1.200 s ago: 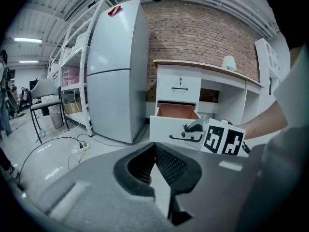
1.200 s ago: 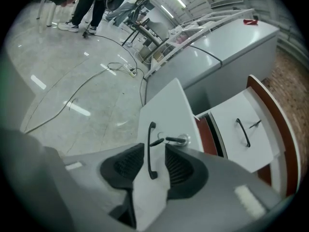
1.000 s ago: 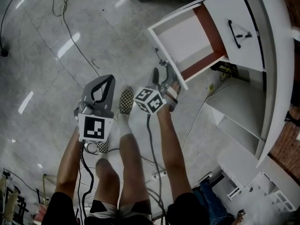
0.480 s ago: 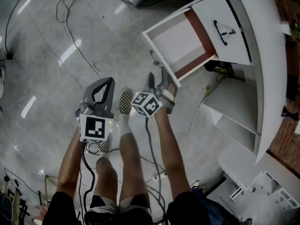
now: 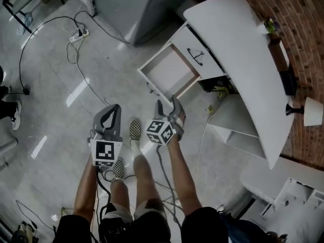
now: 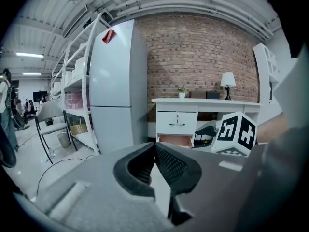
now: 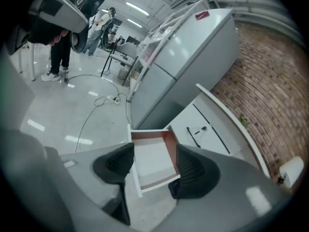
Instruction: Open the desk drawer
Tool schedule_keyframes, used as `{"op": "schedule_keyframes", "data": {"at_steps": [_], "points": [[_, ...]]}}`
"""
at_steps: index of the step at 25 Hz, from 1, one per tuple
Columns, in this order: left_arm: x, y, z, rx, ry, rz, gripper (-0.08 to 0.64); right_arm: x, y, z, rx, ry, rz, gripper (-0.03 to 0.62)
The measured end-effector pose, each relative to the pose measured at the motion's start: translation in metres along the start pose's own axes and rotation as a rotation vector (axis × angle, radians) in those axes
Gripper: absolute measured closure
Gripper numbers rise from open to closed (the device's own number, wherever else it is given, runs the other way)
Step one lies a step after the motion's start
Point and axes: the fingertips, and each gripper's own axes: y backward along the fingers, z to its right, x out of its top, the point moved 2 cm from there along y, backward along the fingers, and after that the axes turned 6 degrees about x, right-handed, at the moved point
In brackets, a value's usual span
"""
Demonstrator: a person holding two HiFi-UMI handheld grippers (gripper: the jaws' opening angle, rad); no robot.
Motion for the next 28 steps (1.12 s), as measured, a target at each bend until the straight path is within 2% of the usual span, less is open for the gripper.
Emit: {"op": "schedule_keyframes", "data": {"at_steps": [6, 14, 20, 23, 28], "points": [[0.098, 0.035, 0.003, 0.012, -0.004, 0.05, 0.549, 0.039, 0.096, 0.075, 0.004, -0.241, 0.084, 0.315], [0.235, 0.085, 0.011, 0.006, -0.038, 0.158, 0.549, 0.109, 0.225, 0.164, 0.003, -0.482, 0.326, 0.316], [0.311, 0.128, 0.019, 0.009, -0.063, 0.207, 0.549, 0.14, 0.319, 0.202, 0.01, -0.582, 0.482, 0.321], [0.337, 0.155, 0.024, 0.011, -0.041, 0.237, 0.549, 0.146, 0.363, 0.21, 0.002, -0.593, 0.547, 0.331], [0.356, 0.205, 0.045, 0.009, -0.046, 0.287, 0.549, 0.139, 0.429, 0.212, -0.031, -0.594, 0.614, 0.417]]}}
